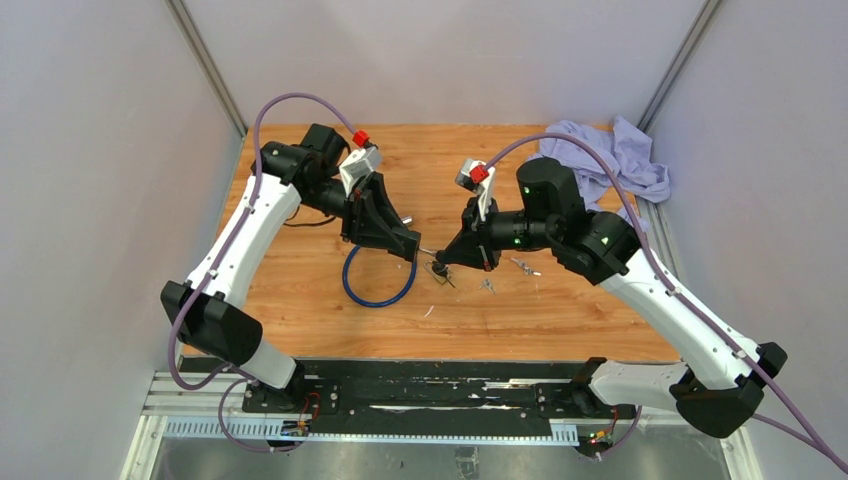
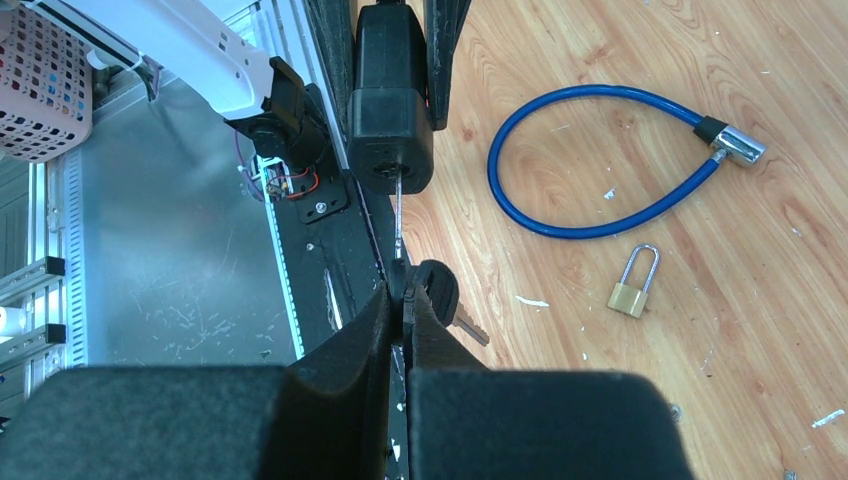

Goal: Unlock with the key

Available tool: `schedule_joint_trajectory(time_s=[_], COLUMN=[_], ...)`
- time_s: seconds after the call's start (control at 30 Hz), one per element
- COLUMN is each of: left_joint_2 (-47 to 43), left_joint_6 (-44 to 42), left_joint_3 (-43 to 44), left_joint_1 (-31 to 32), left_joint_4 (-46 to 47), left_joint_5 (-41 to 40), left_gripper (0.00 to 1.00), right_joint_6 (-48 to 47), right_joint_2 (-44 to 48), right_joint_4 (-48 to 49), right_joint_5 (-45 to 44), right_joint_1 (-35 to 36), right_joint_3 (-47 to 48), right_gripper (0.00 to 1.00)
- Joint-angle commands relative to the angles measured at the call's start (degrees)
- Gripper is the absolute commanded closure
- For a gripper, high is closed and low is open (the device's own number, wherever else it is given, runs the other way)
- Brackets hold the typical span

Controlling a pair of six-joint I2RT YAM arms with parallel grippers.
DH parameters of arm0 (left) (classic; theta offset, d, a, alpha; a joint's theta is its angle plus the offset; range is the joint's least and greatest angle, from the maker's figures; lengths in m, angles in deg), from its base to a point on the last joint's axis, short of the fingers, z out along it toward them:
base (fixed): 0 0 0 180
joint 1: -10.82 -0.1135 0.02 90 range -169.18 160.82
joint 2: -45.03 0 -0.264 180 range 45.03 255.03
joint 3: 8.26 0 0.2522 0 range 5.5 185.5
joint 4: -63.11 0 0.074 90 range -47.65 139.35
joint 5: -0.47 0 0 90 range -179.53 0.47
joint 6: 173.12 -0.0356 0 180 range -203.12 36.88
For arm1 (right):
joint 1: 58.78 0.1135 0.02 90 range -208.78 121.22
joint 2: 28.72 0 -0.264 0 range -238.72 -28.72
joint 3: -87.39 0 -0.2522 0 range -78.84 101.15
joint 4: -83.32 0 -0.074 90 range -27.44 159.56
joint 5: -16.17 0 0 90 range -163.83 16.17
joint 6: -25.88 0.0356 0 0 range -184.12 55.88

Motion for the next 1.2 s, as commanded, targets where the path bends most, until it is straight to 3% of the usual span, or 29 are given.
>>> schedule_joint_trajectory(time_s=[0.0, 1.17], left_joint_2=[0.1, -0.4], left_joint_6=[0.4, 0.9], left_joint_3=[2.0, 2.2], left_joint_1=[0.6, 0.6], left_joint_4=[-0.2, -0.2], left_joint_5=[4.9, 4.9], left_gripper=[1.00, 1.00], right_joint_6=[0.0, 0.7], right_joint_2=[-0.4, 1.5], right_joint_4=[2.3, 4.4], right_joint_5=[1.4, 0.3], right_joint_1=[1.5, 1.5], right_joint_3=[0.8, -3.0], right_gripper=[0.99, 0.99])
